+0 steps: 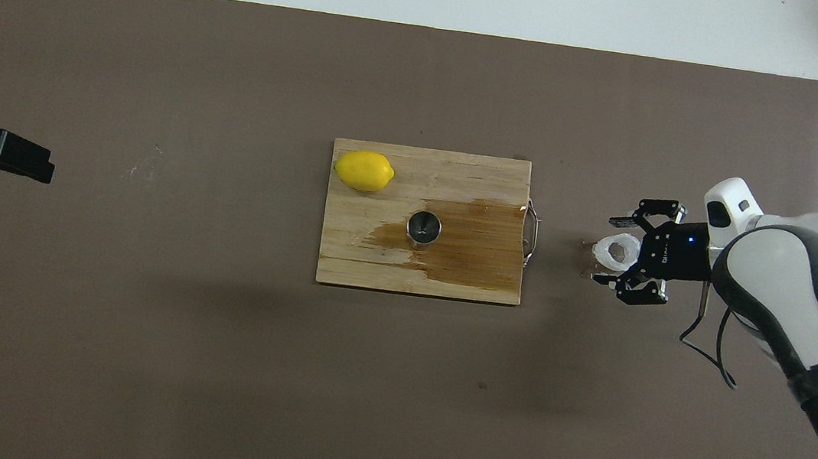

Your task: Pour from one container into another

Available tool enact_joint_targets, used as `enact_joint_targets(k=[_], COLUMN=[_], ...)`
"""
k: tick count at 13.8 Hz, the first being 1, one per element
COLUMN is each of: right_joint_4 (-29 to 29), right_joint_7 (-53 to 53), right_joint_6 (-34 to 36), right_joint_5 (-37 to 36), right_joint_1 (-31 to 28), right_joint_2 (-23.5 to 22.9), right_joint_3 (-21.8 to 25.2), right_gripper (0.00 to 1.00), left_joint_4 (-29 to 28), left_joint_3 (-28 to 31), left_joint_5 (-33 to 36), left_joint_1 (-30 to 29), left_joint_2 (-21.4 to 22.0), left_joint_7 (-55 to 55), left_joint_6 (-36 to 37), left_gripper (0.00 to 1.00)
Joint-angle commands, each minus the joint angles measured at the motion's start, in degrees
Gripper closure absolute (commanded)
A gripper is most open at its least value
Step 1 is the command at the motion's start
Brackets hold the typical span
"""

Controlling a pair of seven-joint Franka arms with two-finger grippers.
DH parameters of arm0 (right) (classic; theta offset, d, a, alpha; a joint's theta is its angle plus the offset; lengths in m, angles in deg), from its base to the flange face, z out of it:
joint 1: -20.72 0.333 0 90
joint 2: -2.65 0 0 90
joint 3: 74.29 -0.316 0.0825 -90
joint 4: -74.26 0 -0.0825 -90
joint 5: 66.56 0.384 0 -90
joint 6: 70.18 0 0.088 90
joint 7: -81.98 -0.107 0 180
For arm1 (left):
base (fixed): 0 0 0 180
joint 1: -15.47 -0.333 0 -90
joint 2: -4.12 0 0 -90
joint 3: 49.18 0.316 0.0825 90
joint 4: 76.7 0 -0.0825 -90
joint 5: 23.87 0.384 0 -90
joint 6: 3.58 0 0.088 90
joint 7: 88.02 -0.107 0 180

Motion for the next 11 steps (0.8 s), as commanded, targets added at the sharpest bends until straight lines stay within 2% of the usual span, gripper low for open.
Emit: enact_joint_targets(k=[1, 3, 6, 9, 11], right_joint_4=[1.7, 1.7, 2.8, 3.6, 5.1], right_joint_7=[-7.8, -14.8, -34.1, -51.9, -60.6], right_joint_6=[1.0, 3.1, 8.5, 11.9, 15.4], right_joint_5=[-5.8, -11.6, -22.3, -27.8, -28.6], right_joint_1=[-0.4, -0.1, 1.9, 4.1, 4.0], right_joint_2=[1.8, 4.8, 8.1, 9.0, 8.9], right_joint_3=[0.1, -0.1, -0.8, -0.8, -0.8], right_gripper=[0.0, 0.0, 0.0, 0.0, 0.0], left_joint_4=[-1.8, -1.8, -1.8, -1.8, -1.8], left_joint_3=[-0.2, -0.2, -0.2, -0.2, -0.2], left_joint_5=[0.0, 0.0, 0.0, 0.0, 0.0], left_joint_1=[-0.5, -0.5, -0.5, -0.5, -0.5], left_joint_2=[1.6, 1.6, 1.6, 1.6, 1.6], left_joint_7=[0.0, 0.0, 0.1, 0.1, 0.0], left_joint_6=[-0.1, -0.1, -0.1, -0.1, -0.1], left_gripper=[0.0, 0.0, 0.0, 0.0, 0.0])
